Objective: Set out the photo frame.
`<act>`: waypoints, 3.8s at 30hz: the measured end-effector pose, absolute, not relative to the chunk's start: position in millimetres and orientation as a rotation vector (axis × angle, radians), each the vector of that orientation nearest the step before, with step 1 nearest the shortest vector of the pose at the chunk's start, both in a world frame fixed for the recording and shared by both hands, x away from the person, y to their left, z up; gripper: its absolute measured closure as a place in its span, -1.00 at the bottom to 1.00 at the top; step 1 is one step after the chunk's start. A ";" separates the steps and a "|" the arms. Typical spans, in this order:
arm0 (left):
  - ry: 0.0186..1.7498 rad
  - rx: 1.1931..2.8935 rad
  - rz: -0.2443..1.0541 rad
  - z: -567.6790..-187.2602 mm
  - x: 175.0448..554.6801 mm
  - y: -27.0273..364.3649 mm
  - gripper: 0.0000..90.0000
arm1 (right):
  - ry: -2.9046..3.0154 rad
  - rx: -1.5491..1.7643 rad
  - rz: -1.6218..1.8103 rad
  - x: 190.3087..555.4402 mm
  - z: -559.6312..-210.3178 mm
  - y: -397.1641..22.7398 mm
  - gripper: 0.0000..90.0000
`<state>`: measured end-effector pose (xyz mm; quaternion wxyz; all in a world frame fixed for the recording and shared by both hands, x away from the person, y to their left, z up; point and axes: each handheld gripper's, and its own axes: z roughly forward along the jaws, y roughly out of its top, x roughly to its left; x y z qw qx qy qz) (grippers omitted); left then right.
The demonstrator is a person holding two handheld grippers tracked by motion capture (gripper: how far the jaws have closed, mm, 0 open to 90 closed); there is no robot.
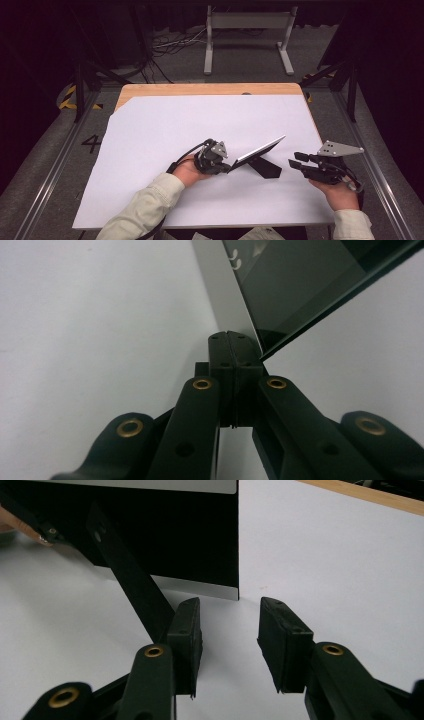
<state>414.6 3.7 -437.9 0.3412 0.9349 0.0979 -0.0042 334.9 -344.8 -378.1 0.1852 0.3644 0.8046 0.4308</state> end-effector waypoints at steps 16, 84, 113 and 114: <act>0.158 2.464 -0.101 -435.7 397.2 -12.4 1.00 | 2.263 1.070 1.220 331.8 -374.1 -345.2 0.36; -0.025 2.434 -0.133 -438.0 347.2 -129.0 1.00 | 2.122 1.274 1.205 301.6 -364.7 -386.1 0.41; 0.075 2.405 -0.079 -411.9 363.8 -30.4 0.93 | 2.155 1.390 1.178 309.4 -344.7 -385.5 0.46; 0.079 2.403 -0.078 -411.3 364.3 -27.0 0.92 | 2.158 1.389 1.170 309.5 -343.2 -384.8 0.46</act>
